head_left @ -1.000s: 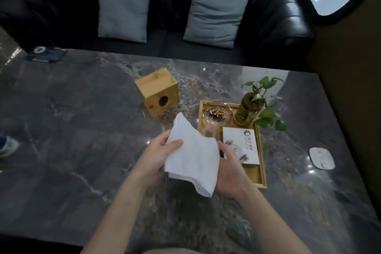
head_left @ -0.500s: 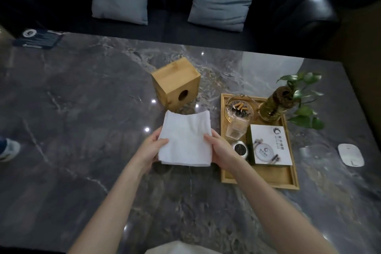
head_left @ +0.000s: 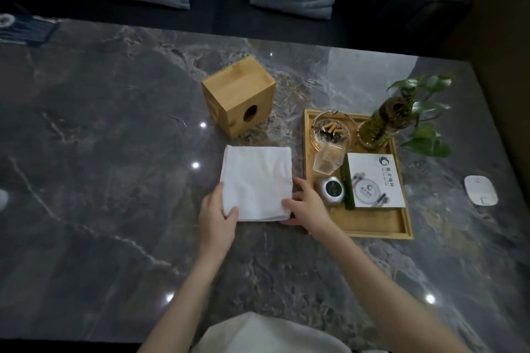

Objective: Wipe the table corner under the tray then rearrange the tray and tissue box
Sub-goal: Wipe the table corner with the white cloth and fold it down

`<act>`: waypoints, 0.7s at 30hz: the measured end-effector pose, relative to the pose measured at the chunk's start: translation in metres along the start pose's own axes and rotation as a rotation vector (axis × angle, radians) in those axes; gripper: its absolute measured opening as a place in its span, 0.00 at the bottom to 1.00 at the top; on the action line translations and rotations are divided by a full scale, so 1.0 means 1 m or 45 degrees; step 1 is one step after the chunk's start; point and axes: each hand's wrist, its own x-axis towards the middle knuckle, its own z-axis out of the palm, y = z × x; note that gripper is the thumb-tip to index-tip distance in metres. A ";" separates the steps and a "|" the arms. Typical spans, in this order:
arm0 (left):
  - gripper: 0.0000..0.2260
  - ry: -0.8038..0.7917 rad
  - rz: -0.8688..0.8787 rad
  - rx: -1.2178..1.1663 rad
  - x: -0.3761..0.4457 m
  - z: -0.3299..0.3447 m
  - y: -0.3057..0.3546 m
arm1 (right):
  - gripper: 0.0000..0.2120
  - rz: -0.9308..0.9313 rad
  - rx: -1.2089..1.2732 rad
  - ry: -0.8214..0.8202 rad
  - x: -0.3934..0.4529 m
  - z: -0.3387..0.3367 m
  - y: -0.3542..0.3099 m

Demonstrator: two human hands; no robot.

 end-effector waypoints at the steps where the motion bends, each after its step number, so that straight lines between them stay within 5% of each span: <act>1: 0.24 0.002 0.045 0.103 -0.005 0.003 -0.001 | 0.27 -0.116 -0.108 0.068 -0.004 0.003 0.005; 9: 0.19 0.073 0.389 0.874 -0.026 0.022 -0.030 | 0.16 -0.882 -1.212 0.440 -0.018 0.023 0.058; 13: 0.24 -0.009 0.329 0.985 -0.035 0.022 -0.031 | 0.23 -0.937 -1.483 0.399 -0.021 0.021 0.071; 17: 0.23 -0.058 0.206 0.995 -0.036 0.023 -0.007 | 0.15 -0.906 -1.422 0.164 -0.030 0.007 0.053; 21: 0.13 0.060 0.275 0.609 -0.044 0.024 0.045 | 0.13 -0.822 -1.038 0.161 -0.050 -0.030 0.019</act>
